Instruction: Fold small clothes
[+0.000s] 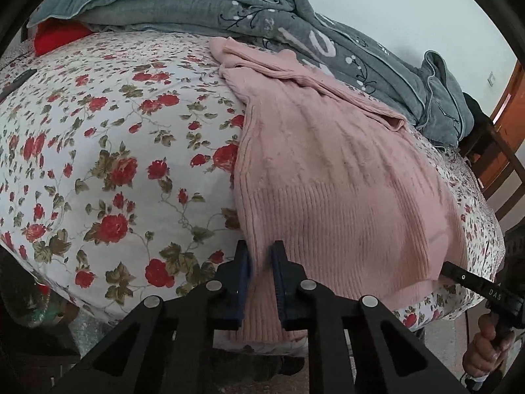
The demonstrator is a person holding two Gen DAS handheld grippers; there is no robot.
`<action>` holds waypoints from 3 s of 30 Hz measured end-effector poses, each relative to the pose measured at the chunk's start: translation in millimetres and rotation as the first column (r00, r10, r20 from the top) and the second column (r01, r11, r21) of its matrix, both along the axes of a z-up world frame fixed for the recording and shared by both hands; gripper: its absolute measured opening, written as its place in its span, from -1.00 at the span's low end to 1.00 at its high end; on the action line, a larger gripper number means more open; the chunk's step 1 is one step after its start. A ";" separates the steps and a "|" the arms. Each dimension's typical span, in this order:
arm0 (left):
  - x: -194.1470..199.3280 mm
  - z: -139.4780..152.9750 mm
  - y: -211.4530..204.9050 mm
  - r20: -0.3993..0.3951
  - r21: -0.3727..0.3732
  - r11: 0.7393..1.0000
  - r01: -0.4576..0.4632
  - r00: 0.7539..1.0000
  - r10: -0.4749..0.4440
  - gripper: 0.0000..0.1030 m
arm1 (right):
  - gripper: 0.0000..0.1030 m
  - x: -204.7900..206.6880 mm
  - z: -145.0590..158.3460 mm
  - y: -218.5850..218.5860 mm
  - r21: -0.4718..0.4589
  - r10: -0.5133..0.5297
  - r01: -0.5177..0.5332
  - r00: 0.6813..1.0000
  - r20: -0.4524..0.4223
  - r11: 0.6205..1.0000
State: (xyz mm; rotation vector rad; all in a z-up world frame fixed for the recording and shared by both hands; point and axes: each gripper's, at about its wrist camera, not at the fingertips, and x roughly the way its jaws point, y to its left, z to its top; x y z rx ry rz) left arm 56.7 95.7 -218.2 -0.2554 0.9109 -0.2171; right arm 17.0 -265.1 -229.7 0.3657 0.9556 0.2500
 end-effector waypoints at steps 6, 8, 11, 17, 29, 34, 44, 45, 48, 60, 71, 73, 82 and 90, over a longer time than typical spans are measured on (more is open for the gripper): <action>1.1 -3.5 2.5 -0.009 -0.028 0.999 -0.016 1.000 0.016 -0.74 | -0.88 -1.0 -0.2 11.1 -0.069 0.006 -0.002 0.999 0.052 0.998; 1.8 -2.9 1.6 -0.010 -0.011 1.000 -0.003 1.000 0.002 -0.75 | -0.88 -2.2 -1.4 10.2 -0.062 0.001 0.003 0.998 0.060 0.998; 4.9 -2.8 4.8 -0.021 -0.033 0.999 0.000 1.000 -0.001 -0.75 | -0.87 -4.3 -1.9 9.9 -0.077 -0.011 0.017 0.997 0.083 0.997; 9.4 -3.8 10.8 -0.047 -0.068 0.998 0.008 0.999 -0.011 -0.75 | -0.87 -4.9 -6.8 2.8 -0.028 -0.042 0.044 0.997 0.068 0.999; 5.7 -5.5 12.1 -0.034 -0.079 0.997 -0.015 0.999 0.012 -0.83 | -0.87 4.3 -11.4 -11.6 0.089 -0.036 0.038 0.999 -0.023 0.995; 0.9 -1.1 19.0 -0.032 -0.103 0.995 -0.006 0.999 0.003 -0.86 | -0.88 -3.0 -1.7 -6.5 0.037 -0.041 0.040 0.999 0.023 0.999; -14.6 28.8 23.5 0.046 -0.119 0.993 0.018 0.999 -0.012 -0.86 | -0.89 -18.9 35.7 -23.7 0.101 -0.052 0.040 0.991 0.120 0.994; -14.2 28.1 21.8 0.041 -0.111 0.994 0.020 0.999 -0.016 -0.86 | -0.89 -18.3 37.3 -26.3 0.115 -0.055 0.041 0.991 0.120 0.993; -13.3 20.0 17.1 0.023 -0.079 0.997 0.009 1.000 -0.007 -0.85 | -0.89 -15.6 35.7 -29.4 0.120 -0.066 0.052 0.991 0.114 0.991; -17.0 -0.8 22.5 -0.053 -0.140 0.990 -0.017 0.999 0.009 -0.73 | -0.80 -14.4 5.3 -30.4 0.135 -0.080 0.074 0.996 0.039 0.988; -10.6 -2.0 14.1 -0.057 -0.128 0.992 -0.003 0.998 -0.005 -0.67 | -0.74 -7.2 -0.7 -18.0 0.131 -0.069 0.063 0.997 0.044 0.989; -8.6 -1.6 12.5 -0.056 -0.117 0.993 0.000 0.998 -0.007 -0.68 | -0.86 -8.2 2.5 -14.5 0.104 -0.060 0.053 0.996 0.064 0.993; -10.0 8.3 12.4 -0.013 -0.118 0.993 0.019 1.000 -0.021 -0.86 | -0.89 -16.0 19.2 -14.9 0.078 -0.047 0.038 0.991 0.122 0.996; -15.0 39.8 29.5 0.073 -0.176 0.984 0.016 0.997 -0.003 -0.86 | -0.89 -22.5 41.1 -28.2 0.088 -0.063 0.047 0.981 0.186 0.995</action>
